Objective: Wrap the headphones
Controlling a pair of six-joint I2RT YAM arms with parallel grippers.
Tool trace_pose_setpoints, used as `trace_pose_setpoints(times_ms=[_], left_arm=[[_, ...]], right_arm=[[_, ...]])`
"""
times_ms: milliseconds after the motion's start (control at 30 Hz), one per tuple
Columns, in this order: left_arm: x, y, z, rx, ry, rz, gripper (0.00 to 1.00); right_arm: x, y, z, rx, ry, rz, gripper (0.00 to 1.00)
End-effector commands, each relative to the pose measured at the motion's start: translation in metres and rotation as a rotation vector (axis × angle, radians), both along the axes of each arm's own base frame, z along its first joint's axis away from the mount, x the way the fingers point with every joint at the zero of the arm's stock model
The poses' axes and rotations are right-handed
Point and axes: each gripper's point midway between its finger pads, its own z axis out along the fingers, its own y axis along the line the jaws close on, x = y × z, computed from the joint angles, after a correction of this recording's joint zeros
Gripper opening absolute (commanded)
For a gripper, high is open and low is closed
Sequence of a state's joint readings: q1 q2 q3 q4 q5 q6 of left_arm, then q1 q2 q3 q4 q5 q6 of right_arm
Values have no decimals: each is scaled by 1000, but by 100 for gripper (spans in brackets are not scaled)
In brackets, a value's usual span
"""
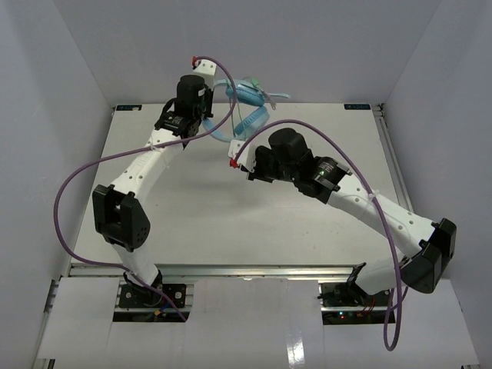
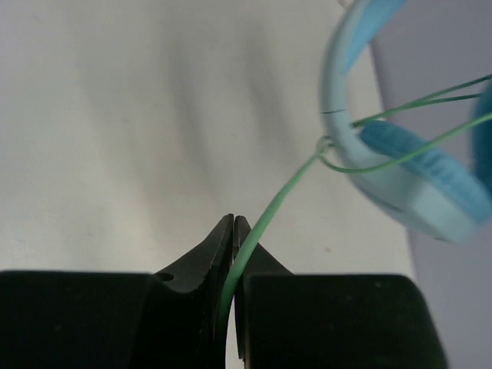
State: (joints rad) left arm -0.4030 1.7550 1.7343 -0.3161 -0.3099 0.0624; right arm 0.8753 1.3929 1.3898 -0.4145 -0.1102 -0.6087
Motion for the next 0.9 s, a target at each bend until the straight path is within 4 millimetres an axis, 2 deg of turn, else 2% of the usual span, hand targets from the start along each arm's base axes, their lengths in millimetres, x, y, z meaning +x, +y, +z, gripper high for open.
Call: trace_pose_setpoints(times_ms=[0,100,200,267,367,533,667,867], left_arm=[[-13,-23,-8,-73,18,-135,0],[-32,-37,-38,-80,91,-248,0],[-49,-48,-60,-78,162,-344,0],[-65,-57,-80,-77,235,-418,0],[-87,-66,-95,-80,308,-510,0],[-127,-82,-95,-107,355,-674,0],[-149,-89,-85,-134,363,-755,0],[-167,-91,-72,-145,349,-795,0]], right_arm=[[41,-52,38,-267,-448,-178,8],[59,-65,55,-342,-612,-275,8],[67,-69,69,-378,-712,-314,8],[72,-69,77,-383,-754,-339,8],[74,-64,78,-383,-777,-320,8],[76,-54,62,-373,-789,-274,8],[79,-50,53,-353,-766,-238,8],[88,-50,47,-323,-737,-220,8]])
